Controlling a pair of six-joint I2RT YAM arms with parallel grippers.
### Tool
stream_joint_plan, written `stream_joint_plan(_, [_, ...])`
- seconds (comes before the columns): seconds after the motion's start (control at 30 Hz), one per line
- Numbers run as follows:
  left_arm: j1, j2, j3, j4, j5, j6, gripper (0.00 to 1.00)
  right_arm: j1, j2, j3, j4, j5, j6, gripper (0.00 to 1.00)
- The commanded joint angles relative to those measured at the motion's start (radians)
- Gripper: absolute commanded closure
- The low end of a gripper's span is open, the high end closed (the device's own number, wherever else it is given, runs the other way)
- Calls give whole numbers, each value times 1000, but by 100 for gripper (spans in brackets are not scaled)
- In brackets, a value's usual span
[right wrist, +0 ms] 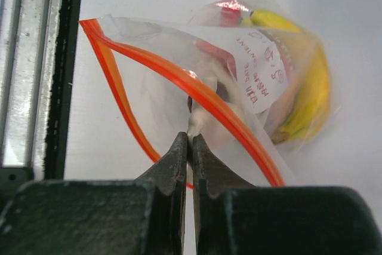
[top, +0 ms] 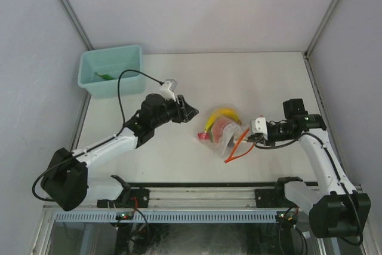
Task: Open the zip-top bag and remove the fake food
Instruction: Pick up the fake vegetable from the zipper food storage bag, then place the fake vegetable in the bin.
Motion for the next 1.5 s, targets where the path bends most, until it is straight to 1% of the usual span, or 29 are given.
stream_joint_plan(0.0, [16,-106,-12,2,-36,38,47,-28,-30,56,-105,24,108,100])
stream_joint_plan(0.07, [25,-141,-17,-3,-40,40,46,-39,-38,71,-119,43,149,100])
stream_joint_plan(0.17, [61,-193,-48,40,-8,3,44,-53,-45,107,-164,73,187,100])
stream_joint_plan(0.3, [117,-257,-122,185,61,-90,36,-65,-63,140,-208,133,231,100])
stream_joint_plan(0.37, [135,-274,-146,225,81,-125,36,-75,-66,152,-197,169,278,100])
stream_joint_plan(0.47, [138,-290,-145,233,93,-120,37,-87,-66,178,-202,232,327,100])
stream_joint_plan(0.57, [135,-294,-132,247,124,-102,38,-101,-66,218,-258,265,315,100])
stream_joint_plan(0.63, [121,-299,-131,276,138,-75,38,-104,-66,246,-292,275,311,100])
stream_joint_plan(0.8, [43,-309,-136,379,126,41,38,-123,-61,329,-324,322,353,100])
stream_joint_plan(1.03, [2,-273,-142,561,171,58,38,-149,-9,472,-431,343,329,100])
stream_joint_plan(1.17, [-54,-229,-117,627,226,118,38,-172,41,569,-449,297,363,100])
stream_joint_plan(1.3, [-139,-192,-94,660,258,262,37,-173,86,651,-450,210,391,100])
stream_joint_plan(1.47, [-216,-149,-56,656,257,414,35,-171,135,735,-448,95,415,100])
